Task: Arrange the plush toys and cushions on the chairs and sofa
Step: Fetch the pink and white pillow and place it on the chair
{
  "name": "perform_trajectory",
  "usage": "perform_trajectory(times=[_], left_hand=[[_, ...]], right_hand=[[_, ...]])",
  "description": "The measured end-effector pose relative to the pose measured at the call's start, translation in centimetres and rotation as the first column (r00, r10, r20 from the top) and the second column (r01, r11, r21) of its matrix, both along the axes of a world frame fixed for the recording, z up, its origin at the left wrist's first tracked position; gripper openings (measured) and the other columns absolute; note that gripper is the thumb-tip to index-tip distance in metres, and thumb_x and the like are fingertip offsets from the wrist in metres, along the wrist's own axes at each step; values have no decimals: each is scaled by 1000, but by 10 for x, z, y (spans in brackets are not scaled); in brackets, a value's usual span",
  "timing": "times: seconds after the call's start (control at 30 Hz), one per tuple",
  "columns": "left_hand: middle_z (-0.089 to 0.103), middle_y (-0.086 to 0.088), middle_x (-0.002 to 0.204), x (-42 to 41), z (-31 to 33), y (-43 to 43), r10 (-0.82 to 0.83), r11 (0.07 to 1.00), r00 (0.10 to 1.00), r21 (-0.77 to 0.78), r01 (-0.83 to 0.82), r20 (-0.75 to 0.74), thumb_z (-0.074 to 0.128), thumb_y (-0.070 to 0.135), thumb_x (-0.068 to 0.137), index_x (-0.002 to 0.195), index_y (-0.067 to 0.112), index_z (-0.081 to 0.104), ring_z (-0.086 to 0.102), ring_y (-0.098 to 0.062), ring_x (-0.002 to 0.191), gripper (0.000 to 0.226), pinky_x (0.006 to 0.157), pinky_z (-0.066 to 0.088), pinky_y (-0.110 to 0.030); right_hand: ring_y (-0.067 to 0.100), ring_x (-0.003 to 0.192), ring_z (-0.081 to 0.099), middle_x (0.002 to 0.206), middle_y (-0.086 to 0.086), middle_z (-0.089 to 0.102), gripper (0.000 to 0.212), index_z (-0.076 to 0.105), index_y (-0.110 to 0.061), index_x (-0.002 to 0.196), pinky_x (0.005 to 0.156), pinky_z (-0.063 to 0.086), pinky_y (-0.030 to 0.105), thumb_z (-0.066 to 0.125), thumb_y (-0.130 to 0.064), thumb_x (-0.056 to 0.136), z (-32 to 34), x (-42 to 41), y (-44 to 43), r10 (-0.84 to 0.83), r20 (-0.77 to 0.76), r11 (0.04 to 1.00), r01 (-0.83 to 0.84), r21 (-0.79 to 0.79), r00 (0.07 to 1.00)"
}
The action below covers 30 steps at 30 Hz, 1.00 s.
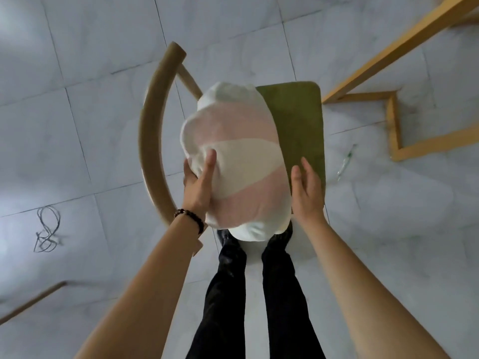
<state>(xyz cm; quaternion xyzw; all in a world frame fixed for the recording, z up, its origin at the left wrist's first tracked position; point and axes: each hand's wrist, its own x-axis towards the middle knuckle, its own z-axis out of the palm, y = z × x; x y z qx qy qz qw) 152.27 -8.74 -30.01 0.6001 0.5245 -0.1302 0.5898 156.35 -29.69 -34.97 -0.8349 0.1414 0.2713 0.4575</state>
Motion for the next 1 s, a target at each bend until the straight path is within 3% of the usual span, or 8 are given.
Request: perform_trajectory(times=[0.17,0.27,0.43,0.57,0.67,0.77,0.9,1.0], left_hand=[[67,8,122,5,2,1,-60,986,997,160,54,38,60,44,97,141,28,50,63,-14,111,48,103,51,-40],[70,11,111,10,18,5,-84,982,993,174,69,80,56,32,102,127,26,60,65,-7,104,26,95,54,-34],[67,14,101,7,29,30,10,960,994,279,-41,110,62,29,98,119,27,59,64,0,91,21,87,54,-28],[67,8,109,6,17,36,-92,936,996,340,93,-19,55,20,98,128,21,57,65,-16,103,30,94,53,-35],[65,1,95,2,16,35,-156,855,986,490,168,-66,48,10,99,125,12,63,63,-30,101,30,83,49,-34],[69,-9,113,-4,25,36,-179,797,982,577,181,-61,46,10,101,138,11,55,61,-31,109,38,90,48,-33],[52,-13,146,-7,31,31,-275,754,960,606,253,-59,48,5,95,155,18,34,49,-30,134,62,113,39,-43],[37,-19,157,-2,31,26,-473,507,879,795,333,-66,49,4,93,148,9,45,35,-36,146,55,120,30,-48]], right_hand=[[18,149,36,164,-5,35,83,9,-31,163,123,27,38,55,-54,99,-10,2,-10,148,-304,979,-96,180,941],[12,133,53,144,-8,57,62,40,-29,155,115,42,42,57,-51,99,-2,2,-4,160,-107,985,-152,77,981],[-22,109,44,126,-6,51,64,48,-37,149,101,39,17,60,-62,91,14,-14,12,101,102,994,-106,40,990],[13,136,46,148,3,49,75,32,-29,159,115,40,37,61,-56,95,-10,-11,31,353,-88,934,-345,97,931],[14,125,54,138,2,56,65,46,-21,150,109,48,40,68,-46,93,-16,-5,37,244,-8,968,-243,66,970],[14,118,57,125,-3,53,58,54,-20,140,99,54,38,75,-40,90,-11,-9,42,113,103,989,-122,85,988],[9,127,48,141,1,49,70,46,-31,149,108,44,33,65,-60,88,-18,-15,49,291,-14,950,-288,120,957],[21,141,39,152,6,35,63,46,-34,149,116,34,35,57,-63,94,-22,-17,50,286,2,958,-286,36,958]])
